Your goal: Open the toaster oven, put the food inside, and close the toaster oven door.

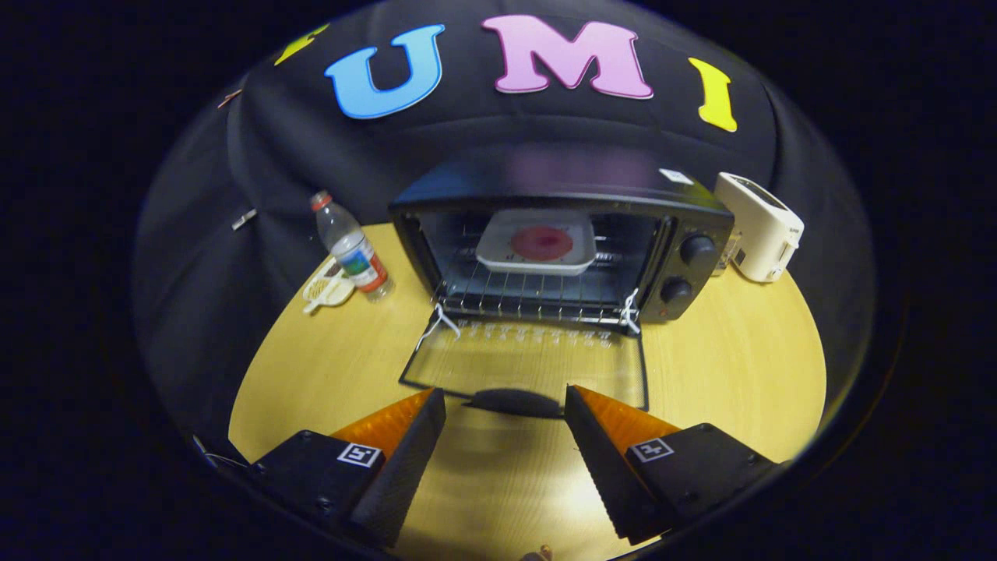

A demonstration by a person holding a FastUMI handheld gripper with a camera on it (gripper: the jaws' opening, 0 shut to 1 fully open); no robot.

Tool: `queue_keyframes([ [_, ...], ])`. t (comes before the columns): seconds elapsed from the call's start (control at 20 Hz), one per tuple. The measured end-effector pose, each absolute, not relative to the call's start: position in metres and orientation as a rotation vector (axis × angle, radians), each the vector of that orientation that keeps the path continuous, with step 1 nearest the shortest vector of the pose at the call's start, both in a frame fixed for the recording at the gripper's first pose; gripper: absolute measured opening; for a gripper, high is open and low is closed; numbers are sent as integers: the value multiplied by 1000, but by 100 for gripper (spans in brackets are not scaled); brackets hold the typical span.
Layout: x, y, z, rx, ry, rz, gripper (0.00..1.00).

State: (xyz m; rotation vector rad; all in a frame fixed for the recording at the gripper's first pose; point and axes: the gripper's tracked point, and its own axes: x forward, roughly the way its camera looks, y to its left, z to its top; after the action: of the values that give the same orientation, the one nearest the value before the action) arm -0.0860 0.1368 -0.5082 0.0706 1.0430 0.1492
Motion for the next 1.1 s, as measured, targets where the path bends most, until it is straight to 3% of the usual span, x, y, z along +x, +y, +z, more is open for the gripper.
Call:
queue_keyframes([
  [0.3,-120,138,-566,6,1140,85,100],
  [0.65,-109,128,-609,3,1192,-4,100],
  [1.1,-96,125,-616,7,1169,-115,98],
])
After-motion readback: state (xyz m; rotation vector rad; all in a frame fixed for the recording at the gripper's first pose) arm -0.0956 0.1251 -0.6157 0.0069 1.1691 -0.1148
